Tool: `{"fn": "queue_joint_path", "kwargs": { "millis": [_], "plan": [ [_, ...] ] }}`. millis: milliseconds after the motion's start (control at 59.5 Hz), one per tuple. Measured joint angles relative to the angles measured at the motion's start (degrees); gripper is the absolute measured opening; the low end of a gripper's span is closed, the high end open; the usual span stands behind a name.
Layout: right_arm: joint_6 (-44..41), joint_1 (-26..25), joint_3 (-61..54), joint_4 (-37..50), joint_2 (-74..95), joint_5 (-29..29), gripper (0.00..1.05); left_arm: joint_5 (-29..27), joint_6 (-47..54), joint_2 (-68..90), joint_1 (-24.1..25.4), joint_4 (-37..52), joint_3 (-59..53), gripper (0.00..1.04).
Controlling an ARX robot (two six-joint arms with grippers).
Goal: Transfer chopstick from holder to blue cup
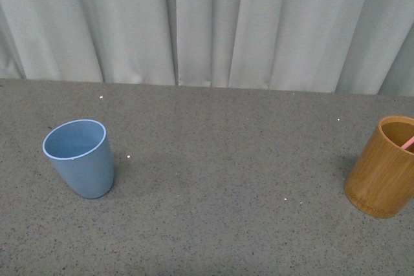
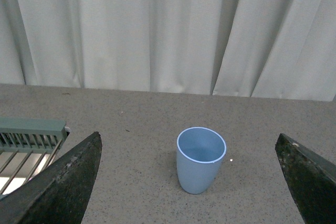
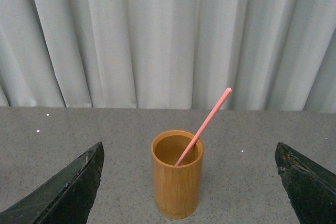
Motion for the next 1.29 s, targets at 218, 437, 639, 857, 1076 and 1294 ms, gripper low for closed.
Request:
{"fn": "queue_joint_path", "kwargs": {
  "millis": [218,437,639,857,1076,1294],
  "plan": [
    [0.0,0.0,0.0,0.0,0.0,0.0,0.95,0.0,0.0,0.0,0.0,0.0,0.0,0.98],
    [0.0,0.0,0.0,0.0,0.0,0.0,0.95,0.0,0.0,0.0,0.0,0.0,0.0,0.98],
    [0.0,0.0,0.0,0.0,0.0,0.0,0.95,0.0,0.0,0.0,0.0,0.0,0.0,0.98],
    [0.0,0.0,0.0,0.0,0.0,0.0,0.95,0.0,0.0,0.0,0.0,0.0,0.0,0.98],
    [0.0,0.0,0.0,0.0,0.0,0.0,0.95,0.4,-29.7,9.6,4.0,-17.9,4.6,0.98],
    [0.0,0.0,0.0,0.0,0.0,0.0,0.95,1.1,-48.3,14.7,6.8,-10.3,4.6,0.98]
  ]
}}
